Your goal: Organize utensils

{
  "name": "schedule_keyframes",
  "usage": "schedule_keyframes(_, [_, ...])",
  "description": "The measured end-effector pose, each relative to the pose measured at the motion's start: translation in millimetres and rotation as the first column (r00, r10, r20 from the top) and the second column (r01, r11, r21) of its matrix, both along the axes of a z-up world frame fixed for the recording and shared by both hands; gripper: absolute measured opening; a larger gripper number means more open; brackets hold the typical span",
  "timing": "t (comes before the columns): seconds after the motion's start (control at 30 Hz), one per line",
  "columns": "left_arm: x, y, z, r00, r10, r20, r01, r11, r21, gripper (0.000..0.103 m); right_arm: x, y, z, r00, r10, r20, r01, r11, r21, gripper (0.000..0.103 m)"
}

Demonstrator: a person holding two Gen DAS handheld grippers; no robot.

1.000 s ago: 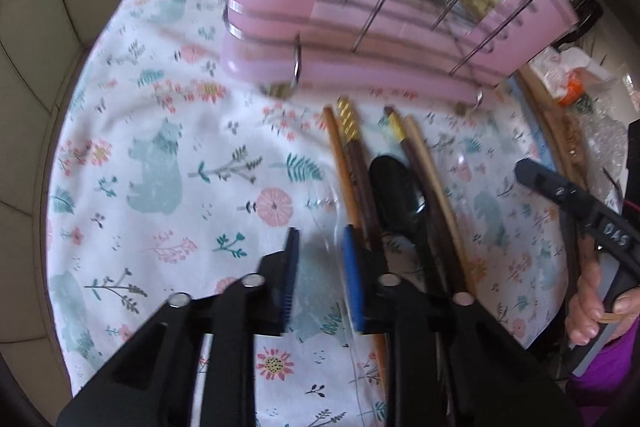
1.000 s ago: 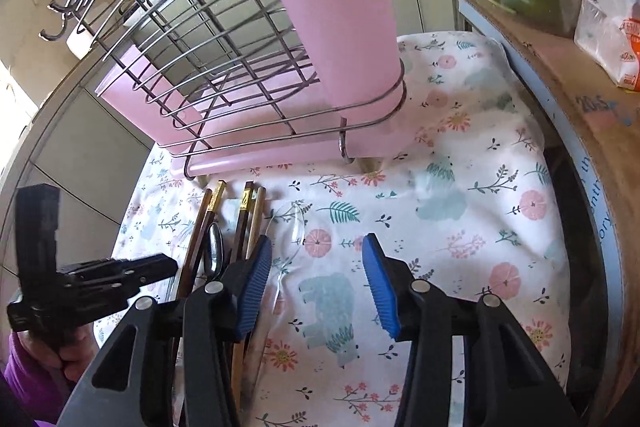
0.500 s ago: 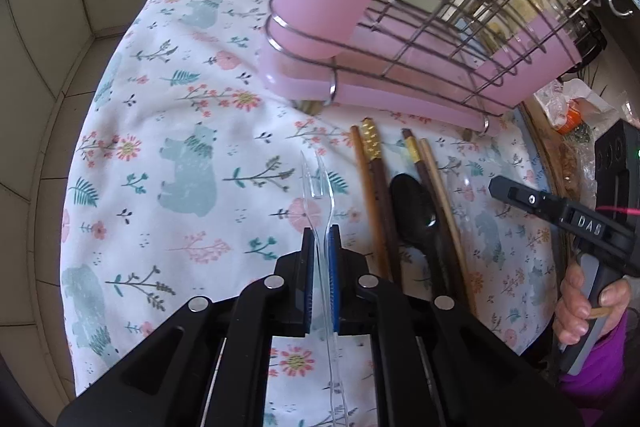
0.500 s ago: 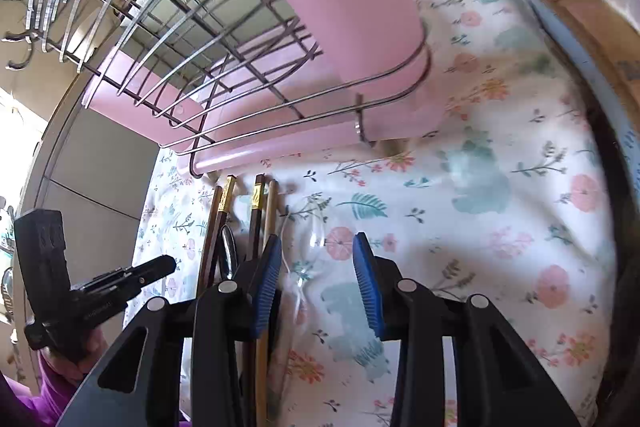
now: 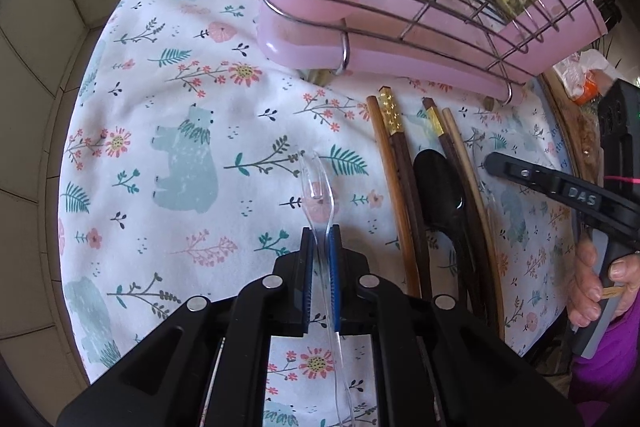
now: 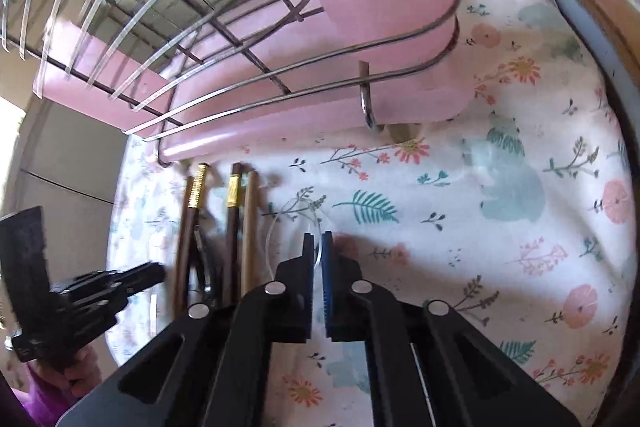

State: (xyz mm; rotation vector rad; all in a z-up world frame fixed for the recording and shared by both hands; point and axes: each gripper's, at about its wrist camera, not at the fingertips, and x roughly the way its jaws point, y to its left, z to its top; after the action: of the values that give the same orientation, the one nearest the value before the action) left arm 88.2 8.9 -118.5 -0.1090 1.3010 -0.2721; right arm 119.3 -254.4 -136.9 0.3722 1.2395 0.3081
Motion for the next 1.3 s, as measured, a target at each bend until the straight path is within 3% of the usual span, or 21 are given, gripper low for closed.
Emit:
schedule_keyframes(0.13, [4.2,-5.9,-2.6,1.0,-0.002,-0.002,0.002,1.0,-0.008,0.006,-14.2,-8.2,18.5,0.997,-0.032,0.067,0.031,0.999,0.009,0.002])
schedule_keyframes(0.37, [-14.7,-0.8,34.1,0.989,0.02,0.146,-0.014,0.999,-0.042,0.006,-47.8,-26.9,54.5,0.974,-0.098,0.205,0.094,0.995,0.026,0.002])
schedule_keyframes(0.63, [-47.3,13.3,103.7,0.921,0.051,0.386,-0.022,0.997,-0.079,0.005,-82.8,-38.5,105.6,0.896,-0.172,0.41,0.174,0.984,0.033,0.002])
schedule_keyframes(0.73, [-58.5,15.6,135.4,0.879,0.055,0.474,-0.021,0.997,-0.078,0.005,-92.7,-48.2,130.5,0.847,-0.205,0.491,0.201,0.978,0.063,0.002])
schedule_keyframes(0.93, [-58.7,21.1,204.3,0.749,0.108,0.653,-0.051,0.993,-0.106,0.005,-94.5,-62.3,181.4,0.718,-0.258,0.647,0.252,0.962,0.105,0.002])
schedule_keyframes(1.07, [-41.5,21.6,234.1,0.675,0.155,0.721,-0.068,0.987,-0.148,0.005,-80.6,-68.3,214.5,0.631,-0.27,0.727,0.272,0.955,0.118,0.002])
schedule_keyframes(1.1, [-34.4,20.5,241.1,0.656,0.168,0.736,-0.071,0.984,-0.161,0.005,-73.4,-69.1,224.3,0.597,-0.271,0.755,0.284,0.952,0.118,0.002])
schedule_keyframes(1.23, [-7.0,8.0,259.5,0.574,0.175,0.8,-0.093,0.984,-0.149,0.005,-48.9,-69.2,245.0,0.509,-0.278,0.815,0.325,0.938,0.117,0.002])
schedule_keyframes(1.3, [9.0,1.7,261.1,0.546,0.177,0.819,-0.101,0.984,-0.145,0.005,-34.5,-70.0,252.9,0.474,-0.278,0.836,0.347,0.931,0.113,0.002])
